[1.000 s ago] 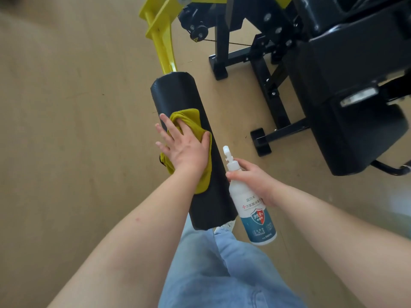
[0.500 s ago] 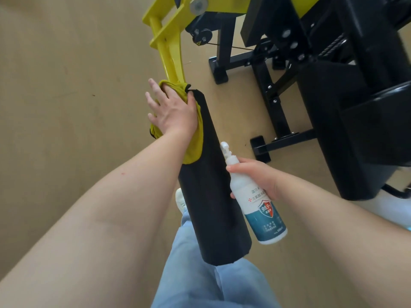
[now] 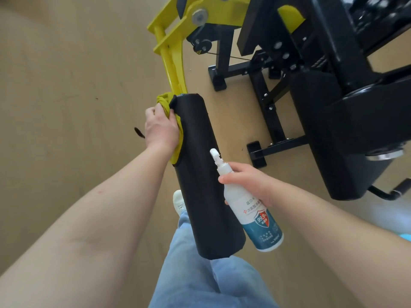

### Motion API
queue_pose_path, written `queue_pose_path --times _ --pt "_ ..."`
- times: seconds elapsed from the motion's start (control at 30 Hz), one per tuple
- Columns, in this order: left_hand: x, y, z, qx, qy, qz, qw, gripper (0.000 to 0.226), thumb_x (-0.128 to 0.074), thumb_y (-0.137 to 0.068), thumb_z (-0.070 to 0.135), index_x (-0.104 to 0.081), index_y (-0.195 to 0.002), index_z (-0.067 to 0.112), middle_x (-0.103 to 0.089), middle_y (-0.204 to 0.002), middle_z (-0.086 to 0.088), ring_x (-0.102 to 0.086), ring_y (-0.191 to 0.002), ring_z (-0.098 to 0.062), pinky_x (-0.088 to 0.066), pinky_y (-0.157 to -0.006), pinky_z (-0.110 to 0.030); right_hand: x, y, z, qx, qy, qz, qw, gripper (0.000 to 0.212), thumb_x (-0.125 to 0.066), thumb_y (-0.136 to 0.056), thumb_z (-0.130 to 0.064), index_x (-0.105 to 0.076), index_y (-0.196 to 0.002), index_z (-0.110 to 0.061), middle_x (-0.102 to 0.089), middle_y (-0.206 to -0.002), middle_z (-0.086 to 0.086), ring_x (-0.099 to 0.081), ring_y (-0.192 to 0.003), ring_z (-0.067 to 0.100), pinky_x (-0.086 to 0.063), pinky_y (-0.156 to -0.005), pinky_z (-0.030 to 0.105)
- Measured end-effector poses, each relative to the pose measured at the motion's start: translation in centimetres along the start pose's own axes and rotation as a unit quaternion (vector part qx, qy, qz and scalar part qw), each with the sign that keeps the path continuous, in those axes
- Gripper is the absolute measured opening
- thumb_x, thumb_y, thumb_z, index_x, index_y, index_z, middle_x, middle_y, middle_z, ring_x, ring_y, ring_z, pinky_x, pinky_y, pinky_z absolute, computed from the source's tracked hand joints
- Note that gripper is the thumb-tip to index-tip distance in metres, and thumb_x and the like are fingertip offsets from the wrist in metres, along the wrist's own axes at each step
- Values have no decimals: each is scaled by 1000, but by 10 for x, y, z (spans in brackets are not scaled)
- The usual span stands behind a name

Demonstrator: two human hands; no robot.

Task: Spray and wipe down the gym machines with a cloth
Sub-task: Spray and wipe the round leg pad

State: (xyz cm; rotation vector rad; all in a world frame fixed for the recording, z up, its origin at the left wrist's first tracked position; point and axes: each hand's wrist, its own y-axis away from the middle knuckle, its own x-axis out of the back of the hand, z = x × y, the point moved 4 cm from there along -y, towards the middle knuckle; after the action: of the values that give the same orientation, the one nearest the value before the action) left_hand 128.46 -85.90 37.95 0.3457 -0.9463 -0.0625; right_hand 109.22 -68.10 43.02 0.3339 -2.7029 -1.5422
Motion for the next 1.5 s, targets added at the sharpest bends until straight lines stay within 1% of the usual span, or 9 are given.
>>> queue_pose_path --times 0.17,0.43,0.63,0.83,0.93,1.07,1.23,1.33,1.5 --pt "-1 31 -17 47 29 -33 998 40 -37 -108 42 -53 -128 11 -52 -128 -13 -55 -114 -35 -39 -90 -38 -16 8 -12 21 38 -25 999 16 -71 -97 -27 -68 -109 -37 -70 -87 7 -72 -79 28 -61 -83 48" --pt "-10 59 -55 112 101 -79 985 35 -37 -107 43 -58 -115 15 -62 -112 -8 -58 -105 -32 -47 -90 -42 -31 8 -30 17 116 -10 993 40 -70 -97 -36 -58 -135 -37 -73 -105 7 -74 -90 25 -64 -87 45" --pt "2 45 -60 147 209 -106 961 30 -40 -107 44 -56 -122 24 -61 -116 -4 -55 -108 -29 -46 -100 -43 -32 -15 -73 -2 3 -58 998 15 -64 -103 -31 -56 -113 -24 -67 -88 15 -69 -77 34 -61 -70 42" --pt "15 29 -59 156 287 -104 939 20 -43 -105 36 -60 -111 27 -65 -110 -3 -60 -105 -27 -50 -95 -44 -43 -46 -110 -21 -86 -22 996 30 -68 -98 -39 -55 -112 -16 -70 -76 10 -72 -77 32 -62 -74 42" --pt "17 26 -62 169 297 -102 934 19 -41 -101 29 -58 -94 26 -64 -100 -6 -59 -97 -28 -50 -90 -46 -42 -52 -116 -18 -105 1 994 34 -69 -98 -40 -54 -116 -16 -71 -74 8 -73 -75 29 -63 -73 41" --pt "18 33 -65 171 327 -109 923 21 -39 -102 27 -56 -89 26 -61 -92 -4 -56 -89 -25 -48 -81 -40 -34 -44 -100 -30 -94 -3 995 35 -68 -98 -42 -53 -118 -17 -70 -76 7 -73 -76 28 -64 -74 42" --pt "23 59 -66 168 364 -119 908 16 -44 -99 27 -60 -95 26 -64 -97 -5 -60 -92 -27 -53 -85 -44 -24 -27 -70 -20 -62 -17 998 36 -67 -100 -37 -54 -126 -15 -70 -78 8 -73 -78 33 -62 -71 41" --pt "26 78 -65 161 378 -111 905 17 -48 -97 27 -61 -105 34 -66 -104 -2 -63 -98 -25 -55 -85 -43 -19 -14 -48 -31 -72 -40 996 46 -69 -98 -39 -54 -137 -20 -68 -88 11 -72 -83 34 -62 -74 44" --pt "27 118 -69 175 388 -88 901 36 -53 -80 43 -63 -114 41 -67 -118 -5 -65 -110 -29 -57 -95 -53 -19 12 -18 -20 -25 -37 999 48 -65 -101 -37 -52 -139 -12 -72 -82 8 -73 -79 31 -63 -71 41"
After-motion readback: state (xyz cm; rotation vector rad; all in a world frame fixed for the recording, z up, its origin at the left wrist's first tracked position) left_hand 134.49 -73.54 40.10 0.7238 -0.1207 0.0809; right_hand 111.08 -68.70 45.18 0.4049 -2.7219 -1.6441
